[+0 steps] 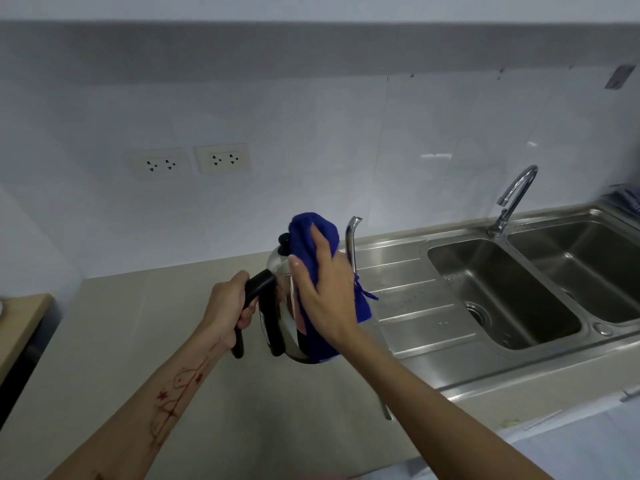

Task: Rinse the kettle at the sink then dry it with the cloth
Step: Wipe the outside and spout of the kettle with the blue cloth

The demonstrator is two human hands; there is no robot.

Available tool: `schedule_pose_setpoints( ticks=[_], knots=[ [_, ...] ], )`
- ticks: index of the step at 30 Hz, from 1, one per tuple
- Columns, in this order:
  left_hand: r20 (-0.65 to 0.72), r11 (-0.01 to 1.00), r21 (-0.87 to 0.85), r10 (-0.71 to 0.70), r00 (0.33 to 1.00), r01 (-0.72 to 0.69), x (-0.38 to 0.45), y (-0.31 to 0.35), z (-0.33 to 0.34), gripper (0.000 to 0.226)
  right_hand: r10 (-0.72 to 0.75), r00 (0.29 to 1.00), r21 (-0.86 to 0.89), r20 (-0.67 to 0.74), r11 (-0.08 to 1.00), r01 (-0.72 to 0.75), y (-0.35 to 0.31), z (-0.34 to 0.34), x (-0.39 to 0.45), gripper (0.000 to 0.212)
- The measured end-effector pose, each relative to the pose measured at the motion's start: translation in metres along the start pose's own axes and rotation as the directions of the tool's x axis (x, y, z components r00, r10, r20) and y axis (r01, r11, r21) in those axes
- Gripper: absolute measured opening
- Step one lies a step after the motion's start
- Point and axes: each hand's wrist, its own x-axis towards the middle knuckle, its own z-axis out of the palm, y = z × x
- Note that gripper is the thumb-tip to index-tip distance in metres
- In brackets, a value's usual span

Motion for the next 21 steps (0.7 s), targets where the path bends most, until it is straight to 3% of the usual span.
schedule_pose_setpoints(
  ticks=[4,8,13,15,16,18,20,21],
  knots=[
    [0.040,0.999,0.038,0.024,0.999,-0.025,-0.005,0.004,-0.007,0.041,-0.105,0.994,-0.028,0.021,0.994,0.106,0.014,-0.003,-0.030,0.060],
    [0.063,0.995,0.099,-0.002,0.998,-0.005,-0.010,0.003,-0.002,0.044,0.117,0.992,0.209,0.054,0.970,-0.126,0.020,-0.007,-0.006,0.046],
    [0.011,0.999,0.017,-0.037,0.999,0.037,-0.008,0.006,0.001,0.037,0.040,0.999,-0.049,-0.013,0.998,-0.041,0.013,0.005,-0.017,0.053],
    [0.009,0.998,0.016,-0.055,0.998,0.055,-0.008,0.006,0.001,0.035,-0.079,0.997,-0.173,0.000,0.982,0.078,0.027,0.004,-0.039,0.057],
    [0.005,0.997,0.010,-0.071,0.997,0.071,-0.007,0.005,0.002,0.035,-0.204,0.978,-0.278,0.041,0.938,0.207,0.036,0.002,-0.045,0.063],
    [-0.002,0.996,0.003,-0.089,0.996,0.089,-0.007,0.003,0.004,0.034,-0.465,0.853,-0.468,0.238,0.714,0.520,0.049,-0.005,-0.044,0.076],
    [-0.013,0.997,0.041,-0.068,0.998,0.069,-0.007,0.005,0.006,0.033,-0.563,0.695,-0.514,0.447,0.475,0.714,0.046,-0.018,-0.027,0.077],
    [-0.020,0.996,0.069,-0.046,0.999,0.047,-0.008,0.007,0.007,0.032,-0.571,0.663,-0.524,0.484,0.417,0.742,0.040,-0.025,-0.015,0.074]
  ],
)
